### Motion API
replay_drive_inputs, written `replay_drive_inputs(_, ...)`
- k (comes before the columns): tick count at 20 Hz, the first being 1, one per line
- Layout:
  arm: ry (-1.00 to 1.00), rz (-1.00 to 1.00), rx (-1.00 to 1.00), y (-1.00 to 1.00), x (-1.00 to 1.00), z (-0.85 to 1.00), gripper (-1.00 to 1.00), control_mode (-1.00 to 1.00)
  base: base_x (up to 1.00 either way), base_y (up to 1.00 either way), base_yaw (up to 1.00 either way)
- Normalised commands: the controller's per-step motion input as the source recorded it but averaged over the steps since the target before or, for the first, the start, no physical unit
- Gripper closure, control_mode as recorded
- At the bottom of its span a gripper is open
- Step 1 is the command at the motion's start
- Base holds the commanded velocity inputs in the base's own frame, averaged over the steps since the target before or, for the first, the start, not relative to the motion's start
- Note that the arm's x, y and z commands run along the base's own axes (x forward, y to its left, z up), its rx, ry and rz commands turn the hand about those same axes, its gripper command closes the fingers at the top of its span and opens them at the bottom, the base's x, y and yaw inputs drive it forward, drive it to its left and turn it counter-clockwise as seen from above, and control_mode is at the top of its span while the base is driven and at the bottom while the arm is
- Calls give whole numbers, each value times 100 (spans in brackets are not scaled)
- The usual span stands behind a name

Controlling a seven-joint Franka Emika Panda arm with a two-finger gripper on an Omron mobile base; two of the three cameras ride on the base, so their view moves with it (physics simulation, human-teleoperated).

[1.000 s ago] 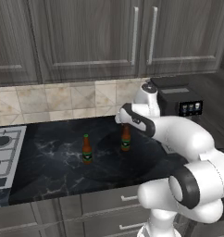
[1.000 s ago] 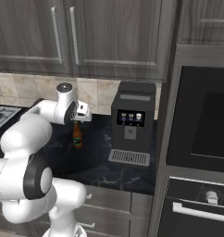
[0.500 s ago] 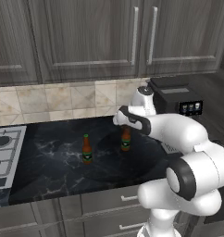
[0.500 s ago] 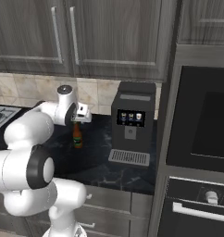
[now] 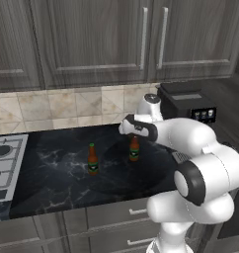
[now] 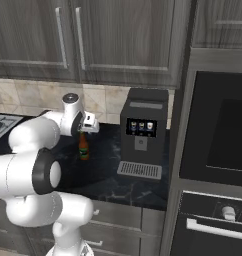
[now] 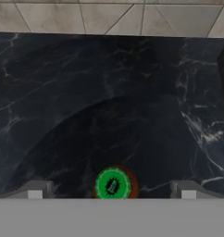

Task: Move the drinks to the dining counter.

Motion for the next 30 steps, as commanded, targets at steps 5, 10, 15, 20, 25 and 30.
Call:
replay_drive_inputs(5,0,0,0,0,7,-10,-100,-100,0,0,0)
replay_drive_inputs(10,0,0,0,0,0,-17,-100,-100,0,0,0)
replay_drive_inputs(15,0,0,0,1,0,-17,100,-100,0,0,0)
replay_drive_inputs(20,0,0,0,9,0,-14,100,-100,0,0,0)
replay_drive_inputs(25,0,0,0,8,0,-13,100,-100,0,0,0)
replay_drive_inputs(30,-3,1,0,6,-10,-9,100,-100,0,0,0)
